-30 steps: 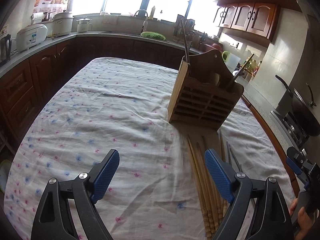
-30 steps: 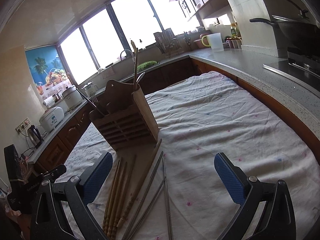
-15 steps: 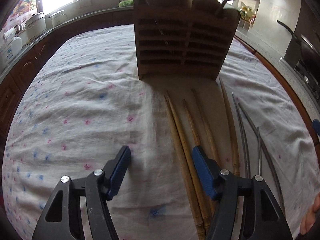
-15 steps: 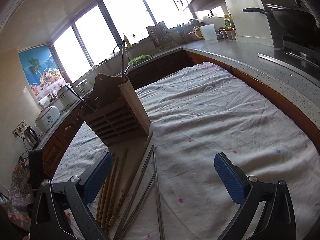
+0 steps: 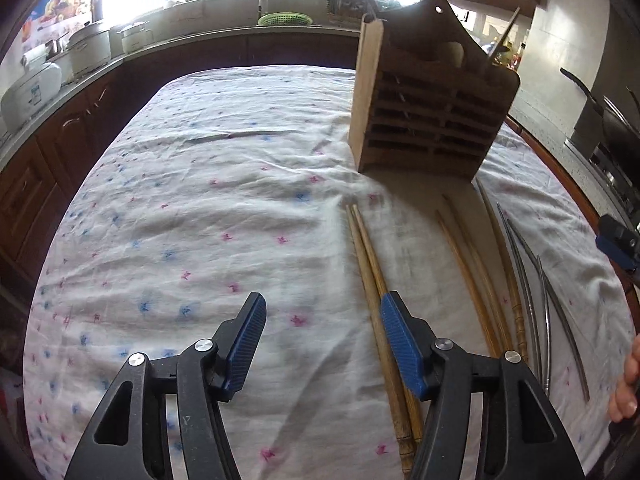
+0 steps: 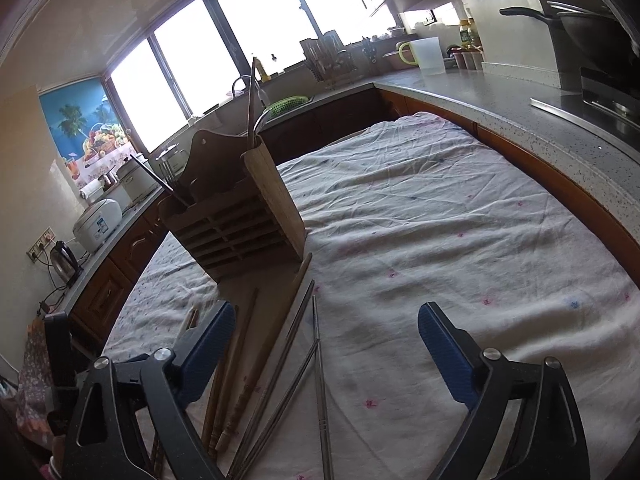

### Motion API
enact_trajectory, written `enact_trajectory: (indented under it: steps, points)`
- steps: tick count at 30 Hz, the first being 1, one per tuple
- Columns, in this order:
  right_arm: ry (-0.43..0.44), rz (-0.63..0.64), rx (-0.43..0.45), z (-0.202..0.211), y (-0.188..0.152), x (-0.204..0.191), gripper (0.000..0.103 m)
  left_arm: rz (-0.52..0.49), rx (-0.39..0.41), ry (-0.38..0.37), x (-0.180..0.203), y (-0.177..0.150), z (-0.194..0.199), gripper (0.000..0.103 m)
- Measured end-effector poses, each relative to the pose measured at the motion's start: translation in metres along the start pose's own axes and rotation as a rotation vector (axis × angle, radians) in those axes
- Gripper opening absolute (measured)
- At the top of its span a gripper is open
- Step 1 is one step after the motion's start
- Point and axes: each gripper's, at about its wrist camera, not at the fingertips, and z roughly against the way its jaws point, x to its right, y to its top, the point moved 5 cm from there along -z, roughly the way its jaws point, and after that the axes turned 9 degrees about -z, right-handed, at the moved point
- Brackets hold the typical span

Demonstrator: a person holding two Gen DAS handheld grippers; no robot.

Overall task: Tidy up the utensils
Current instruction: 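Grasp wooden chopsticks with the left tool while the right tool grasps a steel chopstick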

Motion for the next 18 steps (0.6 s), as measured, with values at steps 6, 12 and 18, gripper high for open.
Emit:
enact_trajectory:
  steps: [6, 12, 18]
  points:
    - [0.007, 0.044, -0.114, -0.033, -0.011, -0.019, 0.041, -0.009, -0.043, 0.01, 0.004, 0.012, -0.019, 0.042]
    - [-0.029, 0.09, -0.216, -0.067, -0.026, -0.028, 0.016, -0.046, -0.053, 0.004, 0.012, 0.026, -0.037, 0.036]
    - [-0.07, 0.107, -0.268, -0.092, -0.027, -0.027, 0.011, -0.035, -0.065, -0.036, 0.005, 0.033, -0.049, 0.034]
